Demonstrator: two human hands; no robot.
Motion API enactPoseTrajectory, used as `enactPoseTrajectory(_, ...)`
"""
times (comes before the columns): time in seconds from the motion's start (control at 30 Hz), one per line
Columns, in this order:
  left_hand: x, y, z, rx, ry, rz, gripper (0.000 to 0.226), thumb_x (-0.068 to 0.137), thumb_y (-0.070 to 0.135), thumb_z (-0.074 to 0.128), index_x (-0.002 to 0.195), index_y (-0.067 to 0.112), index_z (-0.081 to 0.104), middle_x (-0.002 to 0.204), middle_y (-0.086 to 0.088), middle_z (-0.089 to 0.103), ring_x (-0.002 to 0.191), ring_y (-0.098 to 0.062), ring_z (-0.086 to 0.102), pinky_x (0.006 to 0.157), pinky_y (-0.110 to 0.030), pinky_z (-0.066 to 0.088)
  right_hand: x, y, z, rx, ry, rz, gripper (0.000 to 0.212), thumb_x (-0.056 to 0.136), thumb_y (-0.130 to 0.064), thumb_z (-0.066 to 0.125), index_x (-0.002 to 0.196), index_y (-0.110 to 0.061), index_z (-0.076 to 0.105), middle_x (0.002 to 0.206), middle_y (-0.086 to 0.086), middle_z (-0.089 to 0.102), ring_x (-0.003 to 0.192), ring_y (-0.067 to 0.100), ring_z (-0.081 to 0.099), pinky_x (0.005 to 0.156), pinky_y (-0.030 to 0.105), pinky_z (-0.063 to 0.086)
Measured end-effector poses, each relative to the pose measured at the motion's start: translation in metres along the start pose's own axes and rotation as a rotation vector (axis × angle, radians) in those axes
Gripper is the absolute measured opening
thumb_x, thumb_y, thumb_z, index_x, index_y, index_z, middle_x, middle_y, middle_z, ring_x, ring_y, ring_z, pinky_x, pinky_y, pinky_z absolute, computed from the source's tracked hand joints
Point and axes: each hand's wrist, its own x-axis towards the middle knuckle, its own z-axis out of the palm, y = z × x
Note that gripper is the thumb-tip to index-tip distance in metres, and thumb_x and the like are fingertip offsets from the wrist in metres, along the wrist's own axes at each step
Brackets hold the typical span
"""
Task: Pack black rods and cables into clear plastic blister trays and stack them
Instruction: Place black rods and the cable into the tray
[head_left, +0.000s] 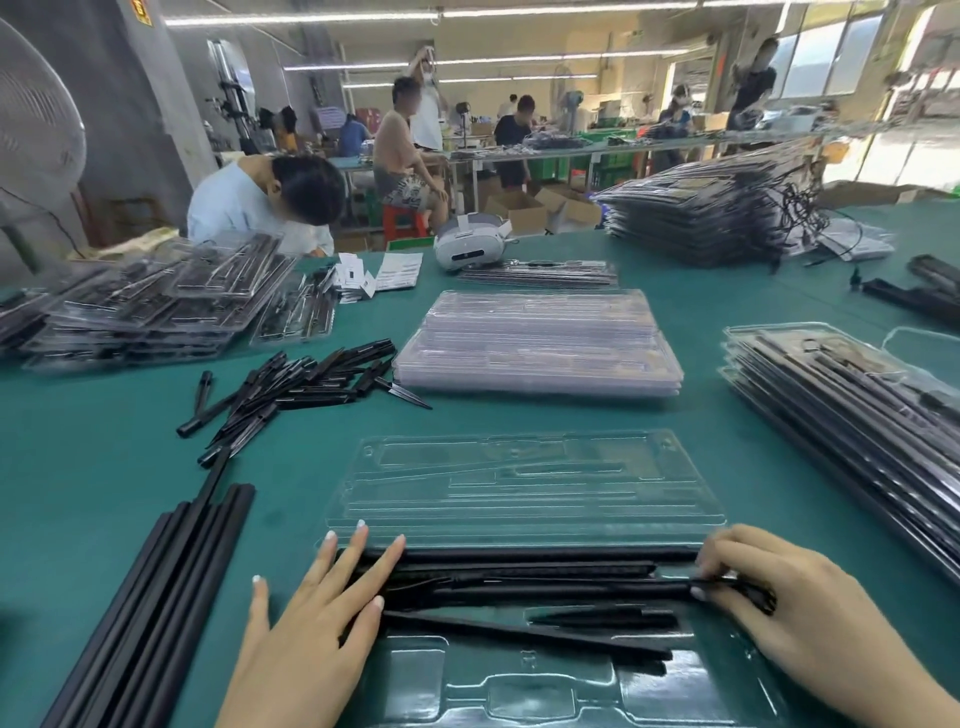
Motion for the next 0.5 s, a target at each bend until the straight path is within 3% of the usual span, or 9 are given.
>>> enactPoseTrajectory(0.13,0.0,-0.001,0.002,0.002,-0.008,0.011,0.049,0.102,0.04,0.015,0.12,0.073,-0.017,0.139,0.039,-0.028,0.129,0.009,-0.033,0.114,-0.05,-0.015,0.001,0.005,-0.002,0.01,-0.095,-0.018,0.03,0.071,-0.023,0.084,0.071,-0.04,0.059,0.08,-0.027,0.056,0.061,-0.005,0.051,0.051,0.011,0.041)
enactPoseTrajectory(0.3,0.003,0.003,0.0,0.024,0.003,0.01,0.051,0.103,0.036,0.017,0.122,0.069,-0.016,0.137,0.036,-0.03,0.126,0.008,-0.036,0.109,-0.054,-0.021,-0.002,0.0,-0.001,0.098,-0.024,0.001,0.008,0.074,-0.042,0.07,0.072,-0.044,0.063,0.077,-0.022,0.058,0.059,-0.001,0.053,0.052,0.017,0.042)
enactPoseTrajectory(0.4,0.009,0.013,0.0,0.023,0.026,0.095,0.051,0.102,0.035,0.014,0.128,0.062,-0.022,0.138,0.035,-0.035,0.124,0.008,-0.042,0.105,-0.043,-0.029,-0.002,0.001,0.004,0.192,0.096,-0.016,0.017,0.072,-0.025,0.075,0.067,-0.04,0.067,0.071,-0.017,0.061,0.058,0.003,0.056,0.055,0.016,0.041)
enactPoseTrajectory(0.5,0.015,0.023,0.002,0.022,0.001,0.171,0.043,0.093,0.055,-0.006,0.128,0.059,-0.03,0.139,0.036,-0.034,0.125,0.008,-0.043,0.107,-0.035,-0.032,-0.001,0.001,0.006,0.244,0.247,-0.066,0.018,0.08,-0.021,0.077,0.066,-0.029,0.07,0.069,-0.016,0.062,0.064,0.002,0.058,0.061,0.013,0.042)
